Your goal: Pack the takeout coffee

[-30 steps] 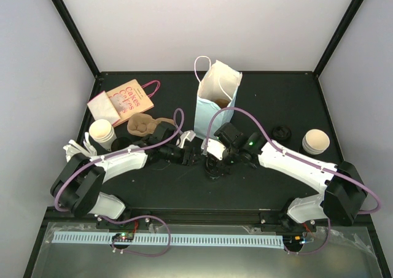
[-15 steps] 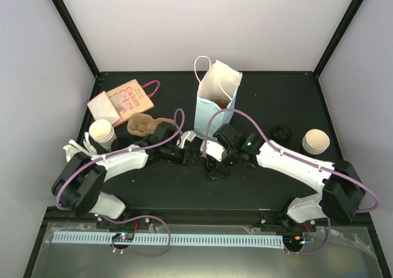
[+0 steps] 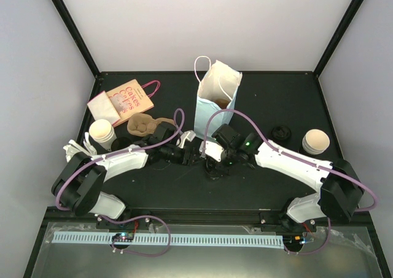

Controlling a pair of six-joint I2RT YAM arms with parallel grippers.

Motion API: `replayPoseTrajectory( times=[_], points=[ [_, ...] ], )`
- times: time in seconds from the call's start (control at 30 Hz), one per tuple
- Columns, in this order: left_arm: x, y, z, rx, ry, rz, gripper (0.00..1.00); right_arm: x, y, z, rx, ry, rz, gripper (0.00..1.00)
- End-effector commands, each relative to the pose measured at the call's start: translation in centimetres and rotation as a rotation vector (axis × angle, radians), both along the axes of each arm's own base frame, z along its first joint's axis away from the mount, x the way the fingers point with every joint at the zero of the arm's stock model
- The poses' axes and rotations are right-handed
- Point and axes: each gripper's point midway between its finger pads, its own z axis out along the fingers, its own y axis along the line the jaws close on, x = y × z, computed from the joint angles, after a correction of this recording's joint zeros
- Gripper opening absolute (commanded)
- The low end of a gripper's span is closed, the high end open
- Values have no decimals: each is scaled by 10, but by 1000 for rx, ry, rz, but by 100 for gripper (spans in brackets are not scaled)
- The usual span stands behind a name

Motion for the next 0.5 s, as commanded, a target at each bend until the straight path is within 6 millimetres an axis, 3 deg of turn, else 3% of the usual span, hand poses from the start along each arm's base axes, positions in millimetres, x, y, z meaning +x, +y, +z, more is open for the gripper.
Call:
replayPoseTrajectory(
  times=[0.0, 0.47],
  points=[
    [3, -3, 13, -25, -36, 0, 63, -1, -5, -16, -56, 20, -6, 81],
    [11, 7, 34, -30, -101, 48, 68, -3, 6, -23, 23, 31, -24, 79]
  ],
)
